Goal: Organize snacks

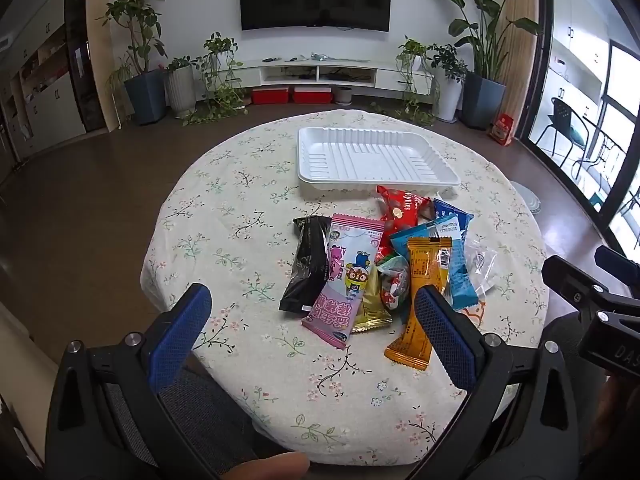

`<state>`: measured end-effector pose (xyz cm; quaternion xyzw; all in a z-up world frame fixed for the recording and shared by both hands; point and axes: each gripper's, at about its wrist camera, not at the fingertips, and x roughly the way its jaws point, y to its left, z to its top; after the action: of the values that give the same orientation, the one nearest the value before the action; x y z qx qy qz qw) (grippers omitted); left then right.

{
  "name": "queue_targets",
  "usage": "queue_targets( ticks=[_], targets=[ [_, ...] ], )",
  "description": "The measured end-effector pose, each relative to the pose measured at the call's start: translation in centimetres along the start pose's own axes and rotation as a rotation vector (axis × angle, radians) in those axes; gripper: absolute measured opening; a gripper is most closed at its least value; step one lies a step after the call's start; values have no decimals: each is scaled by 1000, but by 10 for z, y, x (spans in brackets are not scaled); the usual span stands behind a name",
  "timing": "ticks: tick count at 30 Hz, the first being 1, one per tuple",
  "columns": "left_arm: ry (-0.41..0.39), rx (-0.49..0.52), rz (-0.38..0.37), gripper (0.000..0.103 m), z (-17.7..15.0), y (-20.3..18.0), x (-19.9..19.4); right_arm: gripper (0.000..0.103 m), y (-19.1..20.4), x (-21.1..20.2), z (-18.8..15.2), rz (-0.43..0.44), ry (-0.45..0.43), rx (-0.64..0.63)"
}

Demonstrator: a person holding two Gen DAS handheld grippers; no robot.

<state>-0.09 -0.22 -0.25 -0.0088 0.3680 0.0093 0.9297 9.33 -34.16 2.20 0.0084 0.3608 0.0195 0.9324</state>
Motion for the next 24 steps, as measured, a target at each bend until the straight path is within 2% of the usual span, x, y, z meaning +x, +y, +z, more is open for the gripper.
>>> queue_targets(
  ticks=[24],
  targets=[
    [4, -6, 1, 103, -2, 8, 2, 103, 2, 2, -3, -1, 5, -1]
  ],
)
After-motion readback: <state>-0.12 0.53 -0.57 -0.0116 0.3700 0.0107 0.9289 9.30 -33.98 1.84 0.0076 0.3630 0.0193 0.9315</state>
